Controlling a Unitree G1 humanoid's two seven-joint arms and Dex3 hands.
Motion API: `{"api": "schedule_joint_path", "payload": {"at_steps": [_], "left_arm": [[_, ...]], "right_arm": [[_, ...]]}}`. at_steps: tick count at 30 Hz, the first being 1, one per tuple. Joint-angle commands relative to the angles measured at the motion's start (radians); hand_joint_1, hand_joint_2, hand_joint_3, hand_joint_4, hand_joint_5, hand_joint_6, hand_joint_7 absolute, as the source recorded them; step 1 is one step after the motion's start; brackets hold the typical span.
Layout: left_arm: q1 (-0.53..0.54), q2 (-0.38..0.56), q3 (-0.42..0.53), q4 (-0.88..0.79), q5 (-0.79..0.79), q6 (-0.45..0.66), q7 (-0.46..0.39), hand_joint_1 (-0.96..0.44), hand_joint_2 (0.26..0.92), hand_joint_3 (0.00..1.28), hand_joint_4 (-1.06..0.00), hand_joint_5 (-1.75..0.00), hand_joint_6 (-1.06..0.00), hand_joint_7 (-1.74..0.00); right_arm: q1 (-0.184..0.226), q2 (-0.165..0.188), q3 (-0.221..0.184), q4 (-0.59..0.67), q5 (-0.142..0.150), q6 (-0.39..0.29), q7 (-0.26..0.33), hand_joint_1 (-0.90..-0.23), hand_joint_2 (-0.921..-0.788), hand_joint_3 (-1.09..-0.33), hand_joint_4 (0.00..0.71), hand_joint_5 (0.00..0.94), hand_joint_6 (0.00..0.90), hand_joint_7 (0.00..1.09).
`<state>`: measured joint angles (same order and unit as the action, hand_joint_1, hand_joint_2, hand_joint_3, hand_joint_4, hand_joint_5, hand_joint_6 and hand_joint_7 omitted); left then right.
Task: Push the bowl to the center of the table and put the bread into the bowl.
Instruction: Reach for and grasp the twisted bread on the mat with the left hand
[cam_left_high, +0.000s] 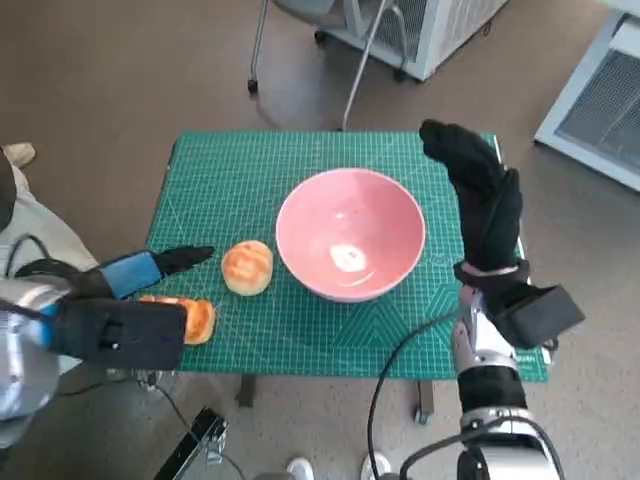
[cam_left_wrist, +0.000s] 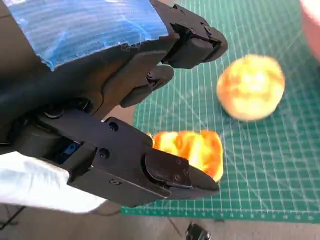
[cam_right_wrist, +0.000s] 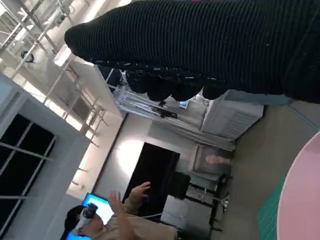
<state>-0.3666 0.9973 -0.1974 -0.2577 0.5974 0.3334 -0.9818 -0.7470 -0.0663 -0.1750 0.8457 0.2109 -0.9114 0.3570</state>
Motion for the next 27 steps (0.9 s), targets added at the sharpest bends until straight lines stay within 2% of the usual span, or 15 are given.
{"api": "schedule_joint_path", "payload": {"at_steps": [1, 11, 18, 22, 27], "left_arm": [[-0.001, -0.017, -0.025, 0.038, 0.035, 0.008, 0.016, -0.11, 0.687, 0.11, 0.0, 0.0, -0.17, 0.0], [-0.011, -0.066, -0.09, 0.133, 0.099, 0.026, 0.028, -0.11, 0.7, 0.09, -0.02, -0.01, -0.18, -0.01], [-0.015, -0.098, -0.14, 0.229, 0.155, 0.0, 0.079, -0.1, 0.71, 0.08, -0.07, -0.02, -0.22, -0.02], [-0.019, -0.115, -0.163, 0.281, 0.188, -0.024, 0.119, -0.06, 0.737, 0.09, -0.16, -0.03, -0.29, -0.03], [-0.012, -0.123, -0.191, 0.335, 0.233, -0.078, 0.192, 0.01, 0.78, 0.13, -0.33, -0.05, -0.47, -0.08]], "right_arm": [[0.021, -0.003, -0.004, -0.001, 0.017, 0.02, 0.013, -0.428, -0.921, -0.624, 0.457, 0.003, 0.161, 0.87], [0.02, -0.009, -0.003, -0.004, 0.025, 0.028, 0.019, -0.417, -0.921, -0.627, 0.457, 0.002, 0.156, 0.87], [0.022, -0.009, -0.003, -0.006, 0.026, 0.031, 0.019, -0.408, -0.919, -0.633, 0.456, 0.002, 0.154, 0.87], [0.022, -0.009, -0.004, -0.008, 0.03, 0.033, 0.023, -0.407, -0.915, -0.64, 0.456, 0.002, 0.154, 0.87], [0.026, -0.007, -0.004, -0.011, 0.026, 0.027, 0.022, -0.413, -0.916, -0.638, 0.457, 0.002, 0.154, 0.87]]}}
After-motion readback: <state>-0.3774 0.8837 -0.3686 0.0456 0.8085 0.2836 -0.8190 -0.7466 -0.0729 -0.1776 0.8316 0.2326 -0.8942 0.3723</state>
